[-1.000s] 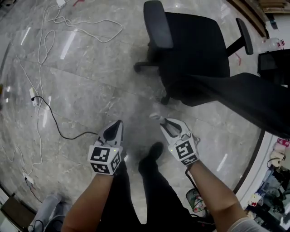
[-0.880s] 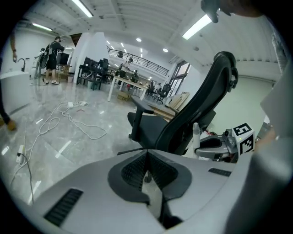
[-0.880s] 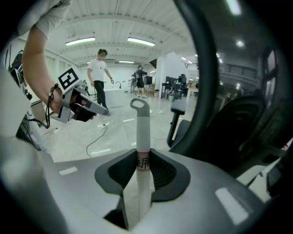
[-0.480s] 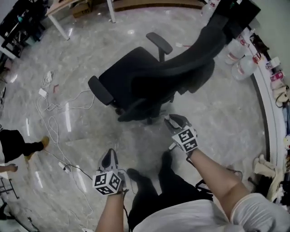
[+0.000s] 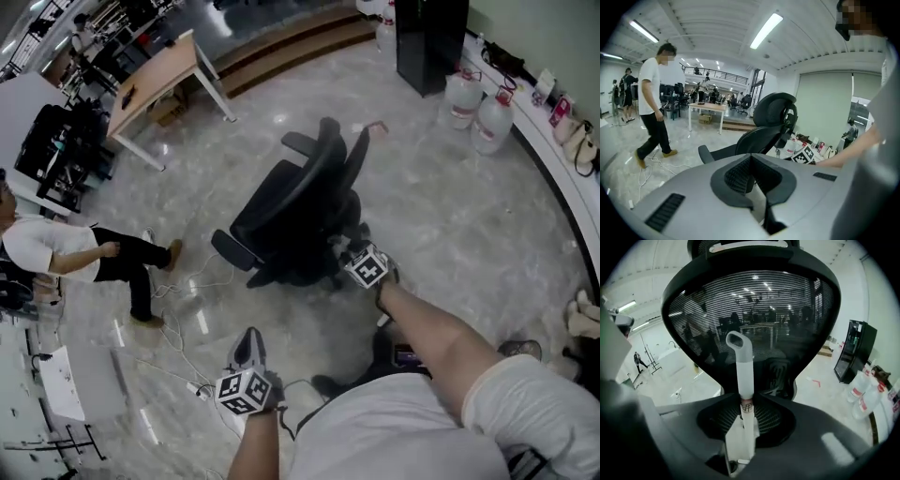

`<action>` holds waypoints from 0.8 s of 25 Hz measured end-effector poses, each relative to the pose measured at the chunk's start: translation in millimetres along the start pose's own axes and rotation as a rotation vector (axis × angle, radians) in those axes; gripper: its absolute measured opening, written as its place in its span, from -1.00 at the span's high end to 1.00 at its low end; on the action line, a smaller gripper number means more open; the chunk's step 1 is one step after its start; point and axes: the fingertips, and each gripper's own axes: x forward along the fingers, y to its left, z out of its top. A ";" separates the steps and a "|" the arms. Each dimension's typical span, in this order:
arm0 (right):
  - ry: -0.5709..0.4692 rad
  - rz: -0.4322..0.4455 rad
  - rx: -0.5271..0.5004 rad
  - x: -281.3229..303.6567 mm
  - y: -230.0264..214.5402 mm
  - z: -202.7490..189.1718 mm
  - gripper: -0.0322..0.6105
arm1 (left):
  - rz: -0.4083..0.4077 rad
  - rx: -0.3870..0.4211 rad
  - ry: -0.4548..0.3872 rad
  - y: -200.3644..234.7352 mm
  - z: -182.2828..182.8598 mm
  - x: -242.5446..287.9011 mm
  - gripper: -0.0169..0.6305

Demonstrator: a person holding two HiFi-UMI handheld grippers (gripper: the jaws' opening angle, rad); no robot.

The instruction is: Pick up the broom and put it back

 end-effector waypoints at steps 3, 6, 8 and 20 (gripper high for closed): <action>-0.024 0.006 0.012 -1.9 1.2 9.3 0.60 | 0.020 0.008 -0.018 4.5 10.2 -13.5 0.93; -0.053 0.017 0.005 -10.8 4.1 20.0 0.60 | 0.023 0.016 -0.028 5.6 13.2 -18.1 0.93; -0.071 0.022 0.000 -24.1 7.1 25.3 0.60 | 0.013 0.025 -0.039 1.4 13.7 -18.2 0.93; -0.399 0.095 -0.133 -180.5 140.9 117.1 0.68 | -0.142 0.132 -0.204 -13.0 64.7 -76.8 0.93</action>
